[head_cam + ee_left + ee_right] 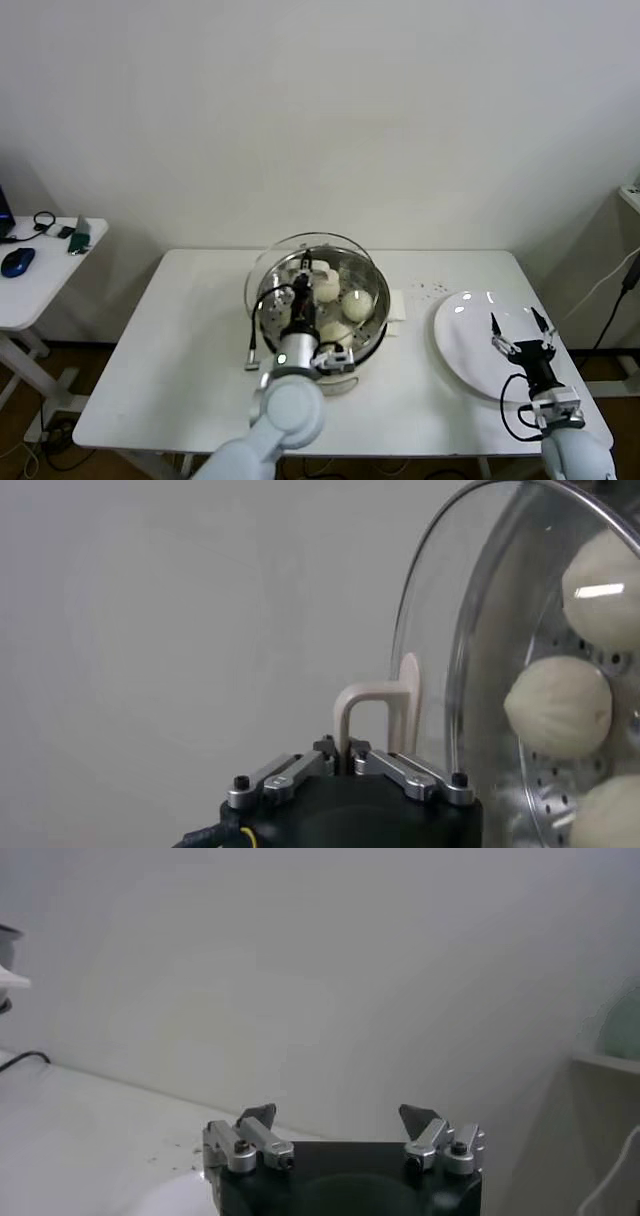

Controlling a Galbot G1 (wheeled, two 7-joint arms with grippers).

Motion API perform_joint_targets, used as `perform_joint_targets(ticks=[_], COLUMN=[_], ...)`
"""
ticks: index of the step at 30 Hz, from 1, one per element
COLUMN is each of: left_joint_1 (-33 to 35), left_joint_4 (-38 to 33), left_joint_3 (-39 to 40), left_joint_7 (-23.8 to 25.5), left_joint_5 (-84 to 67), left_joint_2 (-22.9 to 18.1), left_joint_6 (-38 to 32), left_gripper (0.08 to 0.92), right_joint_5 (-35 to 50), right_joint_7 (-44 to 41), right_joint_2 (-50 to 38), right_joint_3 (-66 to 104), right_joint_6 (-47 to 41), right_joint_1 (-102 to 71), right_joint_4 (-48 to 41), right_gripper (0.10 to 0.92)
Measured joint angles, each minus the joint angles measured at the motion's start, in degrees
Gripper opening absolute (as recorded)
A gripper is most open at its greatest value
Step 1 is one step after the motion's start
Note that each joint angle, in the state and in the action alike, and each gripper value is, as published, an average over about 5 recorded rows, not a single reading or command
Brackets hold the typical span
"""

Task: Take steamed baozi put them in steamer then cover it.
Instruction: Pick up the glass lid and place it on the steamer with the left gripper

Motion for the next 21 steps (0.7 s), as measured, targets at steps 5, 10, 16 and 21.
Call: perform_joint_targets(ticks=[5,10,16,21], left_joint_1=[-0.6,-1.2,-1.2,-0.9], left_joint_4=[1.1,2.2,3.3,3.6], left_joint_3=[0.6,1.2,1.7,1.8], left_joint_7=[2.4,5.0,7.1,8.1], left_joint_5=[2.9,5.1,6.7,7.4], left_joint_2=[-2.3,-3.3,-4.4,-5.0], left_joint_6=[0.0,0.0,0.0,0.0], left_gripper=[0.146,0.146,0.146,0.146], right_joint_5=[-0.2,-0.3,-0.2,-0.2], right_joint_7=[0.0,-0.1,-0.2,-0.3], right_joint_2=[0.1,0.1,0.0,-0.1], right_joint_3=[0.6,1.2,1.8,2.1], right_joint_6=[0.2,0.5,0.8,1.0], right_joint_1=[0.0,-0.1,-0.1,0.0], right_joint_4=[-0.4,-0.8,-1.2,-1.5], right_gripper=[0.823,0.823,0.823,0.823])
